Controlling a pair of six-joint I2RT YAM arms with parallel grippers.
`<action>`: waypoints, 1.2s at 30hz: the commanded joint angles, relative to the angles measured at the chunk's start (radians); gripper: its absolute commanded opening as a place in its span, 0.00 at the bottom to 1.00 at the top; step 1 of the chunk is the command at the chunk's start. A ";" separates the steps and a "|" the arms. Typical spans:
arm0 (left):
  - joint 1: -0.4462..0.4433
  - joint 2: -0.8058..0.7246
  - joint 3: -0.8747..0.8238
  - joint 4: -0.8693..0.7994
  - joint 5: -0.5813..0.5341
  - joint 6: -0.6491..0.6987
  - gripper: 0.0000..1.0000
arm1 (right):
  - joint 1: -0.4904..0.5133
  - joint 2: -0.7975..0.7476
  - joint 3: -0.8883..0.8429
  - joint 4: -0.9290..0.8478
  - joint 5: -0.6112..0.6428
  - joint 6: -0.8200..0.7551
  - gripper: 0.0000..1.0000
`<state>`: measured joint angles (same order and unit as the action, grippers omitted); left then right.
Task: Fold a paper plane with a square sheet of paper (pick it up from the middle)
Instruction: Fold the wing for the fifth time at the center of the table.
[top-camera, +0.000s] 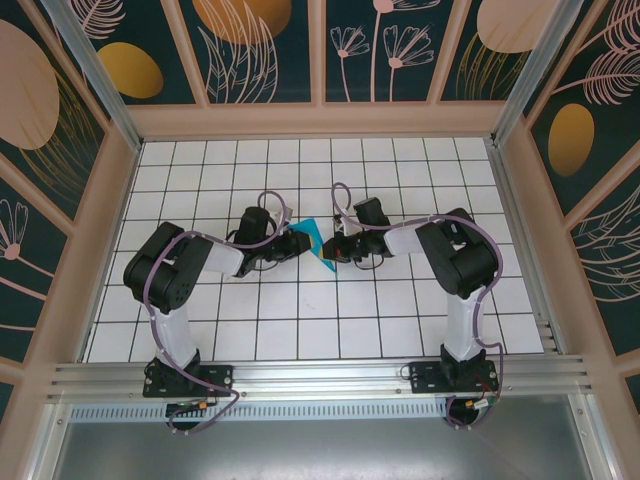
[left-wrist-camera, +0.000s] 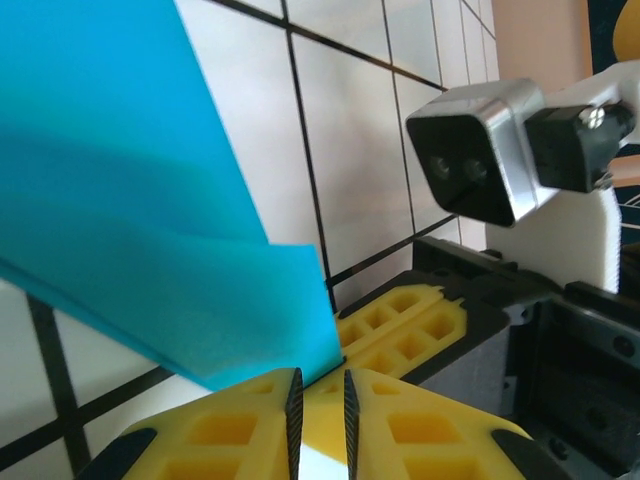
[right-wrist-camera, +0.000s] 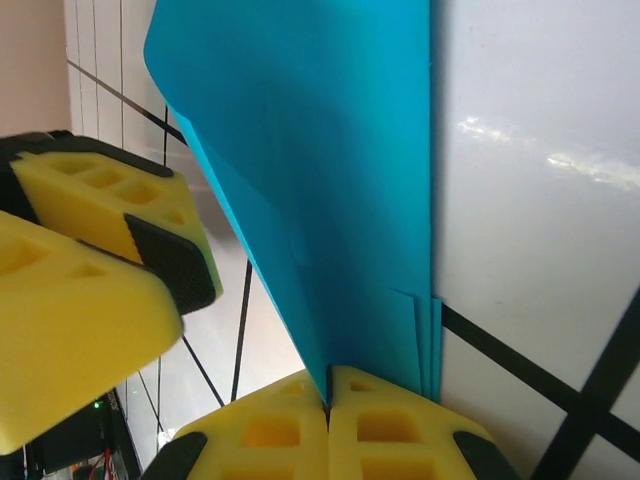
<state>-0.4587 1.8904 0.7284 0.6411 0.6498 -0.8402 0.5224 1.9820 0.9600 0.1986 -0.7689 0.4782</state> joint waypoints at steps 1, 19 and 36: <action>-0.007 0.023 -0.011 0.031 0.011 -0.004 0.21 | 0.001 0.057 0.013 -0.045 0.032 0.018 0.00; -0.008 0.084 0.074 -0.078 -0.042 0.021 0.18 | 0.000 0.065 0.021 -0.071 0.040 0.010 0.00; -0.007 0.154 0.154 -0.334 -0.160 0.031 0.16 | 0.001 0.011 0.037 -0.101 -0.009 0.018 0.11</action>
<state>-0.4614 1.9705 0.8719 0.4347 0.6258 -0.8413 0.5186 1.9907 0.9886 0.1482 -0.7841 0.4938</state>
